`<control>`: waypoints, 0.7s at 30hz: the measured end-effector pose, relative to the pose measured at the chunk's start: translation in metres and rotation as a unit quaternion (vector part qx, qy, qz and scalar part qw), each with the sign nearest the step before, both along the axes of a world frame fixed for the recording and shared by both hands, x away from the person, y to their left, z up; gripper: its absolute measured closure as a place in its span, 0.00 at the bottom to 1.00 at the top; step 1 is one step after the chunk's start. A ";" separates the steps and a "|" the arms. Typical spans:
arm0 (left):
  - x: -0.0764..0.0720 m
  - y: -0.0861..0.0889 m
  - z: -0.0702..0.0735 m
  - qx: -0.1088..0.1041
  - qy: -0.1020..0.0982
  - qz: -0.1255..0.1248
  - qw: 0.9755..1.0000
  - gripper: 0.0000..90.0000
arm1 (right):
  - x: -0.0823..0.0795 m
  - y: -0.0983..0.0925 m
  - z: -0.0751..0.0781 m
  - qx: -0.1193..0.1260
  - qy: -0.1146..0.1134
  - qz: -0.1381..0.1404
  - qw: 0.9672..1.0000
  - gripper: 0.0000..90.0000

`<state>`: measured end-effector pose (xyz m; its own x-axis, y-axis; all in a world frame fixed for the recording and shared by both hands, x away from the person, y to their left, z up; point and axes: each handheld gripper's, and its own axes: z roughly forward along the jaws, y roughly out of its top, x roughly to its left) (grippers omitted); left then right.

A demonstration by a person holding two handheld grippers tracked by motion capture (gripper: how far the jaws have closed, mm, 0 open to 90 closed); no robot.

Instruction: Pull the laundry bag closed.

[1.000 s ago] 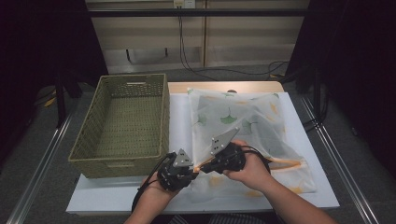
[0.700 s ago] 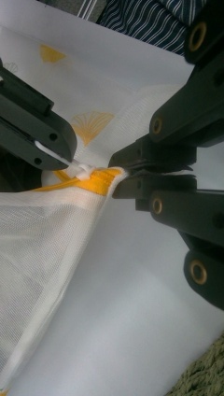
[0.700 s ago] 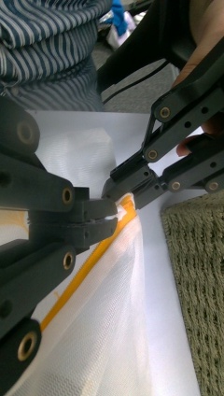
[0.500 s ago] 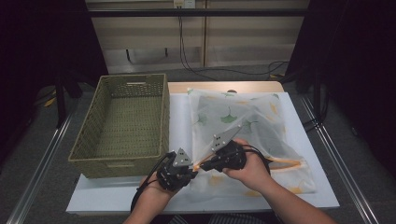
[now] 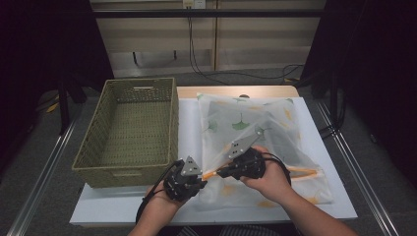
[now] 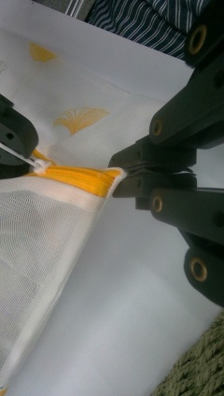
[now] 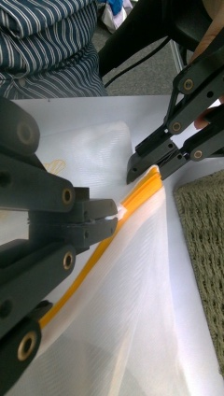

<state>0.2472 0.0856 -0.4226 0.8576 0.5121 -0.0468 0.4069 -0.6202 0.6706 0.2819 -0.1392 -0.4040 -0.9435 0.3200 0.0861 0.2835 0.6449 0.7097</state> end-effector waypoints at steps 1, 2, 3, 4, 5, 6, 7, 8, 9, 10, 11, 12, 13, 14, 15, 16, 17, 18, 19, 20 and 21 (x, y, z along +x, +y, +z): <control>0.000 0.000 0.000 -0.001 -0.001 0.000 1.000 0.98 | -0.001 -0.001 0.000 -0.003 0.001 -0.004 1.000 1.00; 0.001 0.001 0.000 0.002 -0.001 -0.002 1.000 0.98 | -0.001 -0.003 0.000 -0.005 -0.003 -0.003 1.000 1.00; 0.001 0.001 0.000 0.005 -0.002 -0.005 1.000 0.98 | -0.002 -0.004 0.001 -0.008 -0.005 -0.008 1.000 1.00; 0.001 0.001 -0.001 -0.005 0.001 0.000 1.000 0.98 | -0.002 -0.005 0.001 -0.004 -0.004 -0.005 1.000 1.00; 0.001 0.002 0.000 0.004 0.002 0.000 1.000 0.98 | -0.003 -0.007 0.002 -0.004 -0.003 -0.007 1.000 1.00; 0.001 0.003 0.001 0.012 0.003 -0.005 1.000 0.98 | -0.004 -0.008 0.003 -0.005 -0.006 -0.009 1.000 1.00; 0.001 0.003 0.000 0.004 0.009 -0.001 1.000 0.98 | -0.004 -0.010 0.003 -0.004 -0.006 -0.010 1.000 1.00; 0.001 0.003 0.000 0.005 0.008 -0.002 1.000 0.98 | -0.005 -0.012 0.004 -0.003 -0.006 -0.011 1.000 1.00; 0.001 0.003 -0.001 0.002 0.008 -0.002 1.000 0.98 | -0.006 -0.014 0.005 -0.004 -0.006 -0.013 1.000 1.00; 0.001 0.003 -0.001 0.001 0.007 -0.003 1.000 0.98 | -0.007 -0.015 0.005 -0.003 -0.007 -0.014 1.000 1.00; 0.001 0.002 -0.002 0.001 0.005 0.000 1.000 0.98 | -0.007 -0.017 0.006 -0.002 -0.009 -0.013 1.000 1.00; 0.001 0.003 -0.002 0.004 0.007 -0.001 1.000 0.98 | -0.008 -0.018 0.006 -0.003 -0.007 -0.016 1.000 1.00; 0.001 0.003 -0.002 0.006 0.008 0.000 1.000 0.98 | -0.009 -0.020 0.007 -0.004 -0.011 -0.017 1.000 1.00; 0.001 0.003 -0.002 0.010 0.007 -0.004 1.000 0.98 | -0.010 -0.021 0.008 -0.006 -0.009 -0.020 1.000 1.00; 0.001 0.003 -0.002 0.007 0.011 -0.005 1.000 0.98 | -0.011 -0.023 0.008 -0.005 -0.012 -0.019 1.000 1.00; 0.002 0.004 -0.002 0.010 0.010 -0.008 1.000 0.98 | -0.012 -0.024 0.008 -0.002 -0.010 -0.023 1.000 1.00; 0.002 0.004 -0.001 0.016 0.012 -0.008 1.000 0.98 | -0.012 -0.026 0.009 -0.004 -0.013 -0.025 1.000 1.00; 0.002 0.004 -0.001 0.015 0.011 -0.009 1.000 0.98 | -0.012 -0.027 0.010 -0.003 -0.015 -0.022 1.000 1.00; 0.002 0.004 -0.002 0.015 0.007 -0.005 1.000 0.98 | -0.013 -0.028 0.012 -0.003 -0.016 -0.025 1.000 1.00; 0.002 0.004 -0.001 0.015 0.008 -0.008 1.000 0.98 | -0.014 -0.030 0.013 -0.004 -0.018 -0.025 1.000 1.00; 0.002 0.004 -0.002 0.014 0.009 -0.009 1.000 0.98 | -0.014 -0.031 0.014 -0.005 -0.018 -0.028 0.999 1.00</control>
